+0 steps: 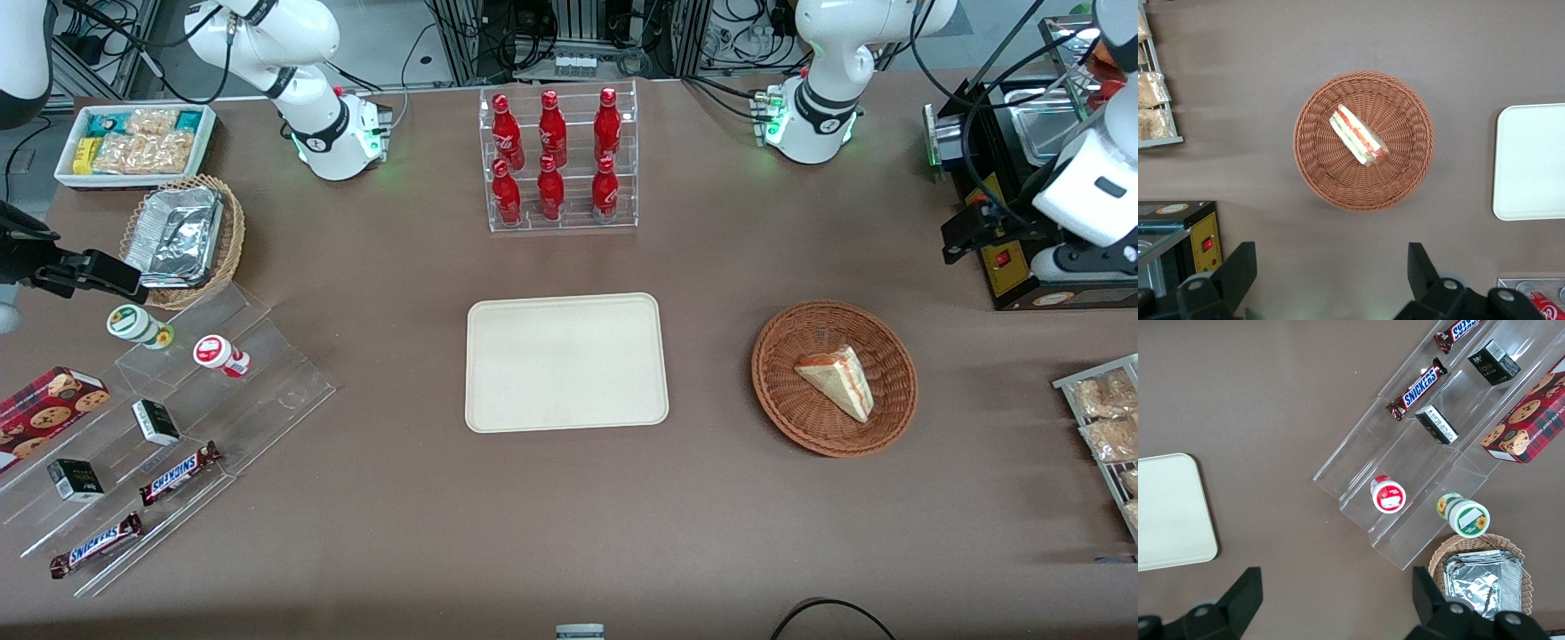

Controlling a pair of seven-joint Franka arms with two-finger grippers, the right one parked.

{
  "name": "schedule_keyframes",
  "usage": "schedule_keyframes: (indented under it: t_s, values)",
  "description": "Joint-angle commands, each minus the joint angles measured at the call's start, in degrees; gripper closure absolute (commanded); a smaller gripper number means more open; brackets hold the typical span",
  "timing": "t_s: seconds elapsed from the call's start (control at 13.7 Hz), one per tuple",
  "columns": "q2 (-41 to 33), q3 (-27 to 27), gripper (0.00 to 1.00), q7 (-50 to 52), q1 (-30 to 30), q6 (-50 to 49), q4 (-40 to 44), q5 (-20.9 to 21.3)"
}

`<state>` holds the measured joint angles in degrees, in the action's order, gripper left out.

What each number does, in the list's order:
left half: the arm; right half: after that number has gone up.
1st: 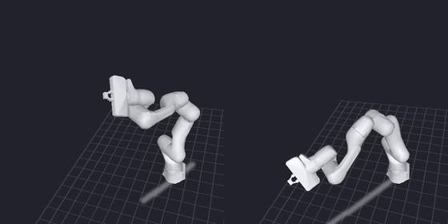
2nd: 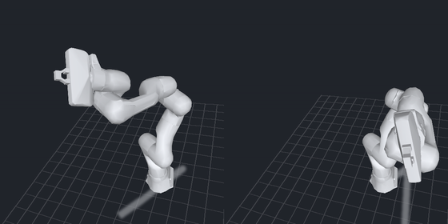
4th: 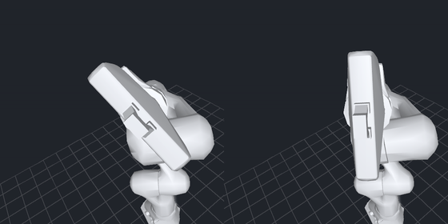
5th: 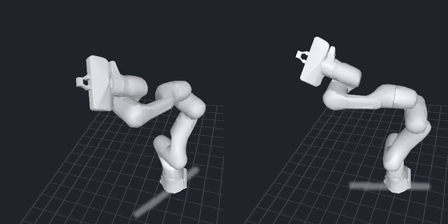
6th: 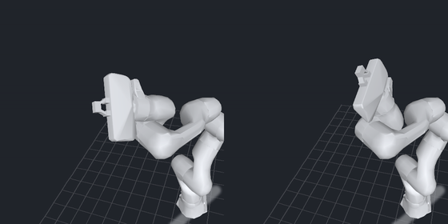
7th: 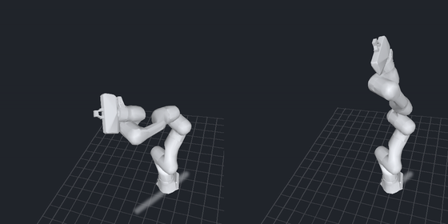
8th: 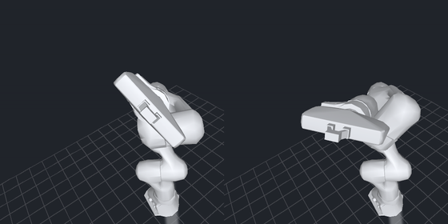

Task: Place sandwich from basket to tray
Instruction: 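Move the left gripper from rest toward the wicker basket, then lower the open left gripper over the wrapped sandwich in the basket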

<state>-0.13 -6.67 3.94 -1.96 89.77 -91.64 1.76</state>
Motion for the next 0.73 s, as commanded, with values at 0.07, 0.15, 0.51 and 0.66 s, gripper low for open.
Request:
schedule_keyframes:
  t_s: [0.07,0.15,0.51,0.66]
  values:
    - [-0.66,-0.45,0.00,2.63,-0.85,7.68,-6.78,-0.88]
    - [-0.66,-0.37,0.00,4.65,-0.85,9.79,-8.54,-0.88]
    - [-1.37,-0.36,0.00,13.70,-1.47,20.52,-18.65,-1.23]
    - [-1.37,-0.37,0.00,18.79,-1.47,25.88,-22.77,-1.93]
